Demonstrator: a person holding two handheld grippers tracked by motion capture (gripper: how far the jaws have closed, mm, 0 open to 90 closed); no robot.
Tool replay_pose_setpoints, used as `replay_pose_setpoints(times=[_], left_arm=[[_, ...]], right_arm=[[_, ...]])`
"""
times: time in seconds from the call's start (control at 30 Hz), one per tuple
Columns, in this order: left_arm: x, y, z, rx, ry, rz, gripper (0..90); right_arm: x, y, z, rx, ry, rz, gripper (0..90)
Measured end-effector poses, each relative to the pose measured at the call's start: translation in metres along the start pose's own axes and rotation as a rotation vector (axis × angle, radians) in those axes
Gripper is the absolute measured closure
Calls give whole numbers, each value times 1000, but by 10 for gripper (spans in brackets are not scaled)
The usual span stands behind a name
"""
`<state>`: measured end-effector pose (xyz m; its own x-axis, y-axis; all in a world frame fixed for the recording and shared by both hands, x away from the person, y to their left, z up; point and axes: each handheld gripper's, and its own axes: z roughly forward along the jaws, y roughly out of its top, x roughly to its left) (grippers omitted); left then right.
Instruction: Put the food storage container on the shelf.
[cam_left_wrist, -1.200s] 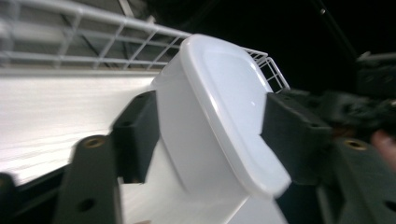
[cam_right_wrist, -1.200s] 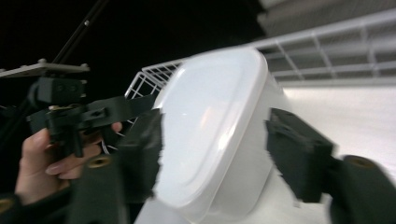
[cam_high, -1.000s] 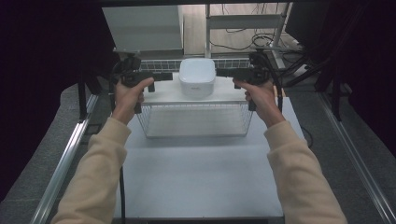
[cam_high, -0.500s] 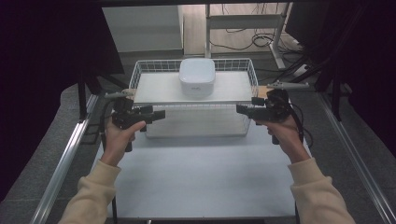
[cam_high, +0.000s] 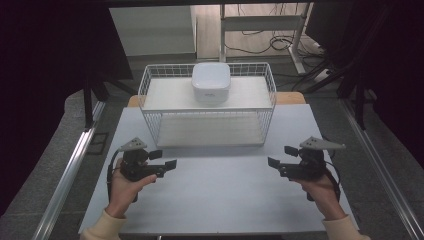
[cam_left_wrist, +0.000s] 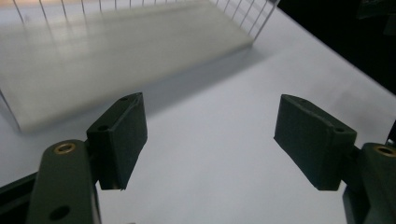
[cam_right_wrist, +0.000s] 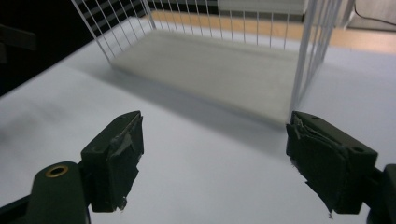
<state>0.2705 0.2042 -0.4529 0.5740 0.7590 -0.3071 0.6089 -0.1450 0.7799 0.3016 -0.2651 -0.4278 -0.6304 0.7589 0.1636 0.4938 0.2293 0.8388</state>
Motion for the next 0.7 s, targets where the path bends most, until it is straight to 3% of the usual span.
replay_pose_setpoints(times=[0.17,0.33,0.53,0.7], left_arm=[[-1,-19,11,47,6,0,251],[2,-24,15,67,11,-2,248],[1,-23,10,30,14,0,246],[1,-23,13,35,23,12,239]], right_arm=[[-1,-26,4,38,-11,1,190],[-4,-41,9,85,-19,-2,189],[-4,-43,9,63,-35,-13,185],[-6,-46,11,46,-43,-25,177]])
